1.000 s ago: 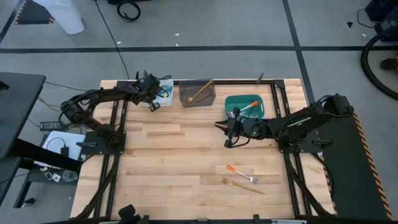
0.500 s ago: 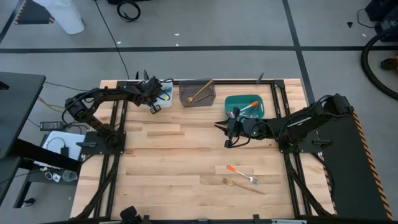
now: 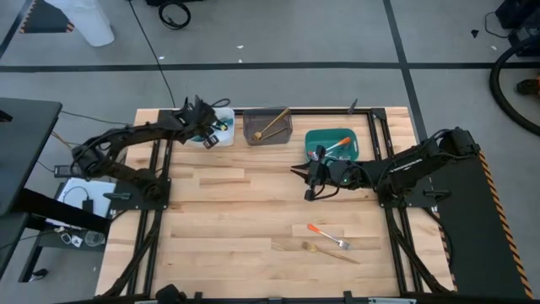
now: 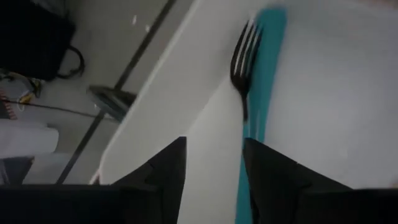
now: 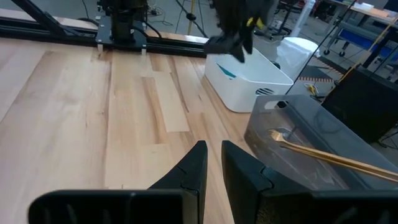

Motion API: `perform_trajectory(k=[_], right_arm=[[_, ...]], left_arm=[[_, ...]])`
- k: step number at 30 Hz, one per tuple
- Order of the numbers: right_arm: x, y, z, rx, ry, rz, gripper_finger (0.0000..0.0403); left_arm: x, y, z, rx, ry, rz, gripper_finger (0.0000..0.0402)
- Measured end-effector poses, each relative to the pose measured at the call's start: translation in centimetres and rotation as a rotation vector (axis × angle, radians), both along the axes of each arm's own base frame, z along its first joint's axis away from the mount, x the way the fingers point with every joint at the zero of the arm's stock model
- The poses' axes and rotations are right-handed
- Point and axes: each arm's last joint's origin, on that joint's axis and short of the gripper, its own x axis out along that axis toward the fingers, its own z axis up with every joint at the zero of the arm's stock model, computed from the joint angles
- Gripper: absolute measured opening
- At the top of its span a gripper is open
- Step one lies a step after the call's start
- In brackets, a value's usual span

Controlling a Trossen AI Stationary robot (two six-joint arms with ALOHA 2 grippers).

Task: Sort silverware by color (type)
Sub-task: Put the orange fork into the green bin

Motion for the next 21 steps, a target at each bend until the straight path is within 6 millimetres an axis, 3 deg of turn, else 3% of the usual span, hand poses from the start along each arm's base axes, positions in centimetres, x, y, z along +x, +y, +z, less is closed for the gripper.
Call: perform_trajectory(k=[12, 21], right_arm=[[-0.3, 0.1, -0.8, 0.185, 0.026, -0.03, 0.0059], [-0.8, 1.2, -1.8, 0.418, 0.111, 0.053, 0.0059]], left_arm=[[2.4, -6.3, 5.5, 0.067, -0.334, -0.314, 0.0156], [4.5, -11.5, 6.1, -0.034, -0.497, -0.425, 0.0156]])
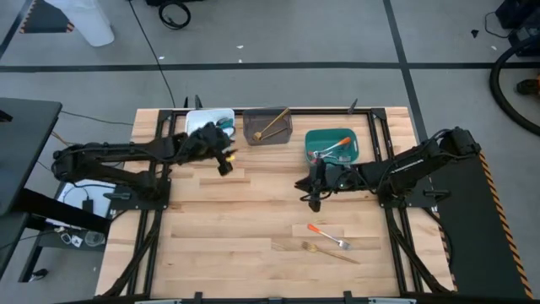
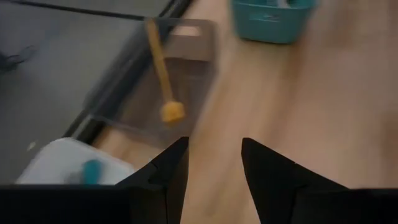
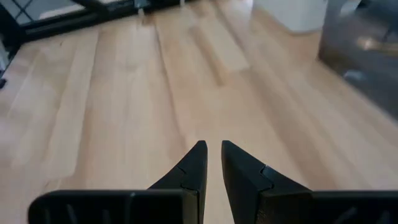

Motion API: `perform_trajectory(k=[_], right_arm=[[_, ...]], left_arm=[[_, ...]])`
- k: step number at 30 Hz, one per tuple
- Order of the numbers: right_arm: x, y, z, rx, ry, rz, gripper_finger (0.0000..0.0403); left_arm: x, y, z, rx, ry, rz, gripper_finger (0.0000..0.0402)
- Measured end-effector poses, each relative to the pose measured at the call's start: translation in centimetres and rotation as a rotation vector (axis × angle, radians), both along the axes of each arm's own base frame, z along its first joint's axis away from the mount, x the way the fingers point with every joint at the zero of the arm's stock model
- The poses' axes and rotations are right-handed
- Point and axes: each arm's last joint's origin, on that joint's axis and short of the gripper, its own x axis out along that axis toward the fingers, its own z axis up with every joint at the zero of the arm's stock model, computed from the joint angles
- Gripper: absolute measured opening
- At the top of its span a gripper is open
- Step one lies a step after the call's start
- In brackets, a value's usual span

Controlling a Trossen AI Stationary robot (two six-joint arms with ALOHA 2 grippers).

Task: Sort silverware by color (type)
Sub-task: Put the orange fork into the green bin

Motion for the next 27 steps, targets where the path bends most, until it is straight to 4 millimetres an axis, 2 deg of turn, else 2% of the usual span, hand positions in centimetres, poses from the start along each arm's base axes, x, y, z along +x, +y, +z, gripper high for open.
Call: perform_trajectory(k=[7, 15, 23, 27], right_arm=[[-0.8, 2.1, -0.8, 0.106, 0.078, 0.017, 0.0059], [-2.1, 4.6, -1.5, 0.191, 0.161, 0.007, 0.0058], [-3.5, 6.5, -2.3, 0.282, 0.264, -0.006, 0.0054], [-3.2, 8.0, -1.7, 0.264, 0.341, -0.01, 0.0054]], left_arm=[[0.9, -3.8, -0.1, -0.053, -0.032, -0.123, 0.0156], [1.1, -6.8, -0.1, -0.132, -0.064, -0.193, 0.0156], [1.0, -8.8, -0.2, -0.221, -0.093, -0.211, 0.0156], [1.0, -9.3, -0.2, -0.257, -0.102, -0.203, 0.0156]])
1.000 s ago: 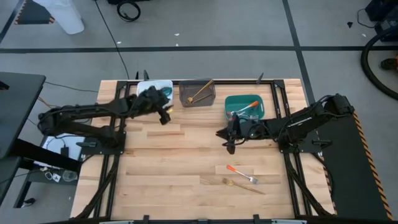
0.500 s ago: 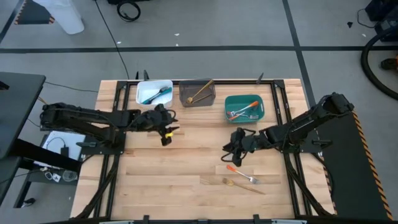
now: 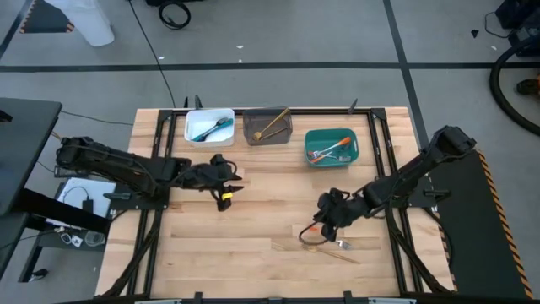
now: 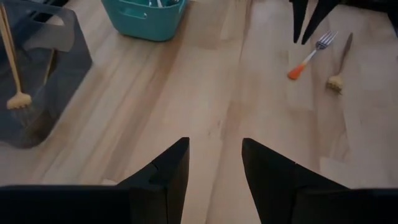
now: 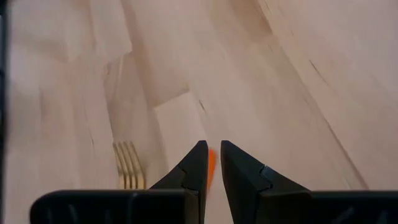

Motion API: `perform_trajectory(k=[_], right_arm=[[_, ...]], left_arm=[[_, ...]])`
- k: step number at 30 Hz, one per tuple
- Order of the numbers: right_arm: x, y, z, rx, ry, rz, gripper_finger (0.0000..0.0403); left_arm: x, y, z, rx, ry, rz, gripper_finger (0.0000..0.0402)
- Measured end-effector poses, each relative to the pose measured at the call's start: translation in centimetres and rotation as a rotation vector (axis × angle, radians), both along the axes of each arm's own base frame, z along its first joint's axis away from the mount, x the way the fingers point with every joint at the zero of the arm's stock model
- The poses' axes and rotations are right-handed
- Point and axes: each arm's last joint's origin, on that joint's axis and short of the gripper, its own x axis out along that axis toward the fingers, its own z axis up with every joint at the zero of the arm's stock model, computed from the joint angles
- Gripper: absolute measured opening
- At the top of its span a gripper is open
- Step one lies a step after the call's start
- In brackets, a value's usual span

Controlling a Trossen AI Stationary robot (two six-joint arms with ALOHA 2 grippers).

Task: Sort silverware by color (type)
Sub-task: Put the orange fork into the green bin

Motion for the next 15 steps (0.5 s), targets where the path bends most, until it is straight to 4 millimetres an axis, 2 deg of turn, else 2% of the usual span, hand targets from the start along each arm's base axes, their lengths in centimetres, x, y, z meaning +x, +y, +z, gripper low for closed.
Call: perform_trajectory(k=[5, 12, 15], right_arm=[[1.4, 2.2, 0.5, -0.087, 0.187, 0.003, 0.0054], [3.6, 4.9, 0.4, -0.074, 0.331, 0.03, 0.0054], [3.8, 5.7, 0.1, -0.066, 0.379, 0.031, 0.0055]], left_arm=[[-0.1, -0.4, 0.0, -0.011, 0.0, -0.008, 0.0156], [-0.1, -0.9, 0.0, -0.039, -0.004, -0.011, 0.0156], [-0.2, -1.2, 0.0, -0.043, -0.004, -0.021, 0.0156]])
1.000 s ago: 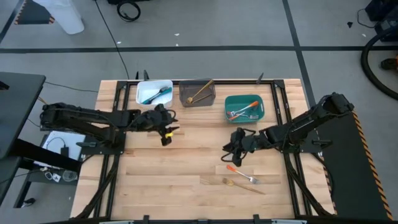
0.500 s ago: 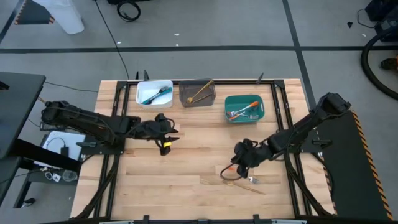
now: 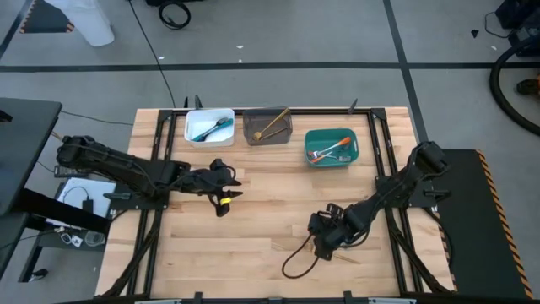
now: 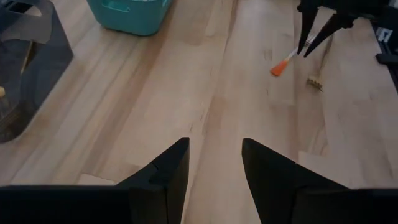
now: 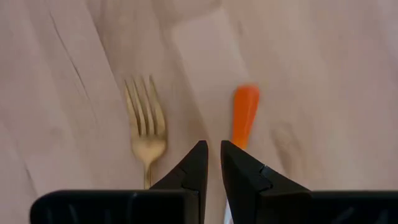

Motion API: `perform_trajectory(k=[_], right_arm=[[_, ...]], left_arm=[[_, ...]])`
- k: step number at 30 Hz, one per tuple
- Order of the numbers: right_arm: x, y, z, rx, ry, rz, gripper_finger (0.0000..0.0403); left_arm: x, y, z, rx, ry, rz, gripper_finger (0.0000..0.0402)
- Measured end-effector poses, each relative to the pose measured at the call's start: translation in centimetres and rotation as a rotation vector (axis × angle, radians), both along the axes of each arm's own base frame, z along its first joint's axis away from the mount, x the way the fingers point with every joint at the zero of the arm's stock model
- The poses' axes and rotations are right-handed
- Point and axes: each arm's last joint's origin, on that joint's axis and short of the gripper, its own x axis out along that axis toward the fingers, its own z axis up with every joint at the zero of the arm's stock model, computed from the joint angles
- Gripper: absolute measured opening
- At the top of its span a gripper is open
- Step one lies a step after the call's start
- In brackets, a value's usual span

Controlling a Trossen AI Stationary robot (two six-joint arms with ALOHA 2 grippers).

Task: Sort silverware by color (type)
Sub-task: Put the orange fork into the green bin

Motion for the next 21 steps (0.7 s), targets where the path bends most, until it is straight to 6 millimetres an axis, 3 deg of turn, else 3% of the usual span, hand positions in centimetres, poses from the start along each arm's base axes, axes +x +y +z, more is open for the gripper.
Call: perform_trajectory(k=[5, 13, 21], right_arm=[[-0.6, 0.9, -0.7, 0.022, 0.049, 0.008, 0.0065], [-2.1, 0.7, -2.1, -0.003, 0.123, -0.008, 0.01], [-2.7, 0.3, -2.9, -0.001, 0.163, -0.019, 0.0097]], left_arm=[[-0.1, -0.3, -0.1, 0.002, 0.008, -0.014, 0.0156], [-0.2, -0.3, -0.2, -0.01, 0.018, 0.008, 0.0156], [-0.2, -0.2, -0.2, 0.003, 0.019, 0.025, 0.0156]])
